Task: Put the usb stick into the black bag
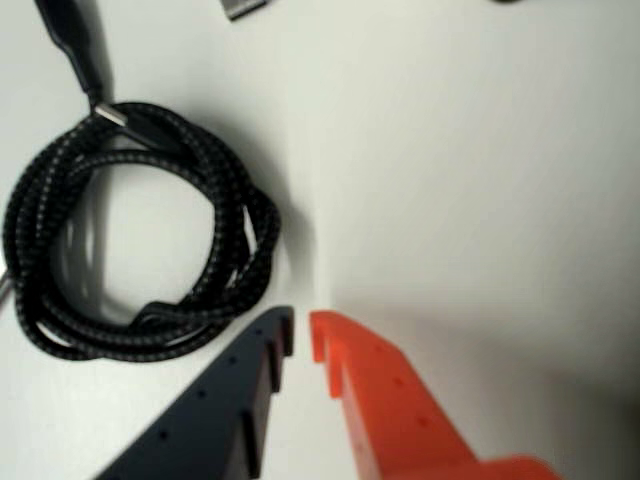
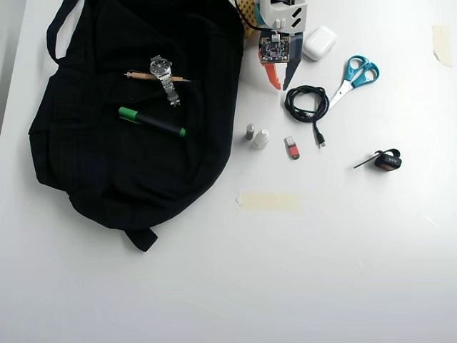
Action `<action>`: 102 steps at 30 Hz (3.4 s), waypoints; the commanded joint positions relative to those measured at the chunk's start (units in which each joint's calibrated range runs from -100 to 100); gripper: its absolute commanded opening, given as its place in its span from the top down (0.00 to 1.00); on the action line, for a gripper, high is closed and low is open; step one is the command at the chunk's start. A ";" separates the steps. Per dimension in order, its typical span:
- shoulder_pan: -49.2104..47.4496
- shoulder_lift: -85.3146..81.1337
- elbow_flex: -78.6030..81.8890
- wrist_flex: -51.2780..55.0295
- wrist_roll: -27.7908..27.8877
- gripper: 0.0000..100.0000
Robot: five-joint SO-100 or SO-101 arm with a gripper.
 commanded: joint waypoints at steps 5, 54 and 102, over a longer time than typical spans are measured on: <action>0.19 -0.22 0.75 0.15 0.07 0.98; 0.19 -0.14 0.75 0.15 0.07 0.98; -6.02 2.60 -24.68 5.15 -0.14 0.98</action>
